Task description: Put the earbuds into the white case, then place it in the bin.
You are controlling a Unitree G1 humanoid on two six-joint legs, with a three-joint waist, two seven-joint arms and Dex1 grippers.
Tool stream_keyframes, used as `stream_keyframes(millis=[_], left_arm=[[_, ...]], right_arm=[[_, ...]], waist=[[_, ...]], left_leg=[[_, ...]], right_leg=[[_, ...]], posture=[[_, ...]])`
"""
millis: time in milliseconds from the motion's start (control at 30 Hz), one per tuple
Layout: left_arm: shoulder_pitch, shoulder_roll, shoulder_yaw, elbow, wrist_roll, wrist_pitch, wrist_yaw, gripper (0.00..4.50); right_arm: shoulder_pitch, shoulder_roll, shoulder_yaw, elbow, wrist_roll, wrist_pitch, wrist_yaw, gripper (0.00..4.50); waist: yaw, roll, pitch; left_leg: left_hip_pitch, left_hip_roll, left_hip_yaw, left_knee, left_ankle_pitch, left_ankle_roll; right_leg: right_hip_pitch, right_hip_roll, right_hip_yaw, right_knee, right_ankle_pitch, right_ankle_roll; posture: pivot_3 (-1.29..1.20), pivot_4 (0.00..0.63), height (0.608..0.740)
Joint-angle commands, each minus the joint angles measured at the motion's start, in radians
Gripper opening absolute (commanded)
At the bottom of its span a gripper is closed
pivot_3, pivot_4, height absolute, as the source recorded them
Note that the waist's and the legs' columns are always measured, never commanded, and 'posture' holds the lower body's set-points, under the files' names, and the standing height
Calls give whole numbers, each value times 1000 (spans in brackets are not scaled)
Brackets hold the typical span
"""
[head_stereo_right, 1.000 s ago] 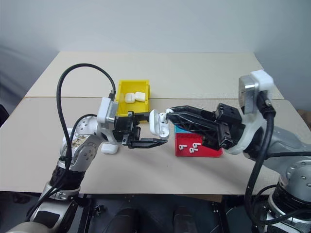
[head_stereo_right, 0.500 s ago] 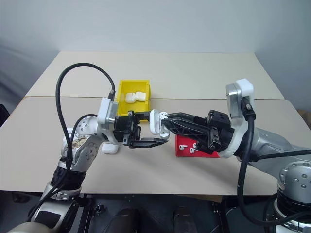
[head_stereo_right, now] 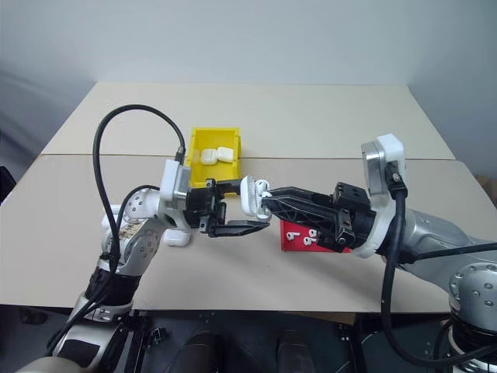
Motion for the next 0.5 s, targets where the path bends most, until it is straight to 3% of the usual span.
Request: stream_keyframes(millis=[33,500], left_arm=[[-7,-1,15,-25,-14,-17,1,2699],[-1,0,21,-20,-9,-28,-6,2699]], right_arm=[[8,-16,8,-32,1,-28,5,609],[26,-27,57,-40,-78,-53,32,609]], waist=[[0,0,0],[0,0,0]], left_leg=[[0,0,0,0,0,0],[0,0,0,0,0,0]], right_leg=[[0,0,0,0,0,0],[0,0,0,0,0,0]], posture=[[0,150,740],[0,150,740]])
